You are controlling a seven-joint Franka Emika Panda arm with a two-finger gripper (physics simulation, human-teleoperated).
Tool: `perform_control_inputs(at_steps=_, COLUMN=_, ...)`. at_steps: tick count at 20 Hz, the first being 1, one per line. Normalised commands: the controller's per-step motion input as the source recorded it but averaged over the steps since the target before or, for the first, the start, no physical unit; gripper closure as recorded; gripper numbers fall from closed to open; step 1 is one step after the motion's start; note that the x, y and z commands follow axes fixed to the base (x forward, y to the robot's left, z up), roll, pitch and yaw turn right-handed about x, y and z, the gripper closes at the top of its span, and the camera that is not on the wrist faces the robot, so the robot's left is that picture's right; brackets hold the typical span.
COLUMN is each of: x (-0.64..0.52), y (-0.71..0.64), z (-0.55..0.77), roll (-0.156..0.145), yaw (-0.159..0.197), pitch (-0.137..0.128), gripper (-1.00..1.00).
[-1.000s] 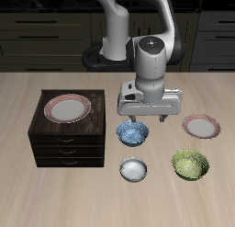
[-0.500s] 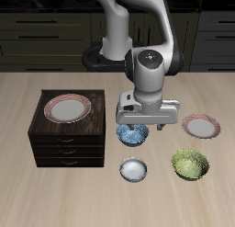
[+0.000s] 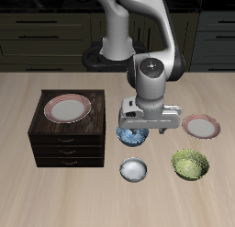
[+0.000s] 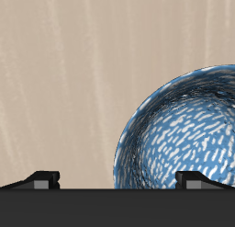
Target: Place the blue bowl onto the plate that is on top of the cabinet
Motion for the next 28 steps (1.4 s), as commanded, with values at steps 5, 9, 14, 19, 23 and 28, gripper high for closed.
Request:
perform_control_inputs(at_steps=5, x=0.01, y=-0.09, z=-0.10, roll=-0.001, yaw=0.001, pitch=0.012, gripper=1.00)
perform_control_inputs(at_steps=9, x=0.00, y=-0.12, z=0.05, roll=-0.007, yaw=-0.026, pitch=0.000, gripper=1.00)
perform_control_inputs(at_steps=14, x=-0.05, y=-0.02, z=0.14, roll=-0.001, yaw=0.012, pitch=-0.021, gripper=1.00)
perform_control_inputs(at_steps=19, x=-0.09, y=-0.02, z=0.29, roll=0.005, yaw=0.027, pitch=-0.049, gripper=1.00)
perform_control_inputs(at_steps=23, x=-0.10, y=-0.07, z=0.37, roll=-0.003, yaw=0.027, pitch=-0.054, gripper=1.00)
perform_control_inputs(at_steps=28, x=-0.06, y=-0.09, z=0.18, roll=-0.001, yaw=0.006, pitch=-0.019, gripper=1.00)
